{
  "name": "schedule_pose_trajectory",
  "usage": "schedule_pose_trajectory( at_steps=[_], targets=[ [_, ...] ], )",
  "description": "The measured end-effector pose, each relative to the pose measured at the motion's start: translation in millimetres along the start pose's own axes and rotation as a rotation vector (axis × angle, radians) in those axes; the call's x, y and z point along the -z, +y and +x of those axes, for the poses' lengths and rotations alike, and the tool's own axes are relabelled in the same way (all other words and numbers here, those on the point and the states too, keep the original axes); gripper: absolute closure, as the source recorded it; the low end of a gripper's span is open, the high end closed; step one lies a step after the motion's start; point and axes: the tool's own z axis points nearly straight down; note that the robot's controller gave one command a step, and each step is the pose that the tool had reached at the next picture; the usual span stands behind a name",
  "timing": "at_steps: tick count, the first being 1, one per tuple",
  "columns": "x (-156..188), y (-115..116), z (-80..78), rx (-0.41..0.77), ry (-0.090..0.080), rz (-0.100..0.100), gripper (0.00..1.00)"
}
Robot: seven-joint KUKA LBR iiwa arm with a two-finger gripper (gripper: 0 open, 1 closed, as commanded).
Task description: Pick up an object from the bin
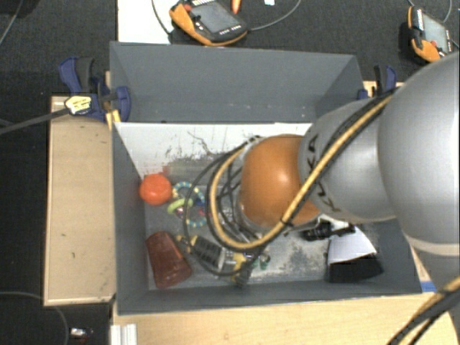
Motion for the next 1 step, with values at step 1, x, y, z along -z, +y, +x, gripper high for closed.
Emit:
schedule_pose_trajectory(
  at_steps=[1],
  targets=[
    [-9.1, 31.6, 6.8, -0.166, 0.009, 0.006, 0.00]
  ],
)
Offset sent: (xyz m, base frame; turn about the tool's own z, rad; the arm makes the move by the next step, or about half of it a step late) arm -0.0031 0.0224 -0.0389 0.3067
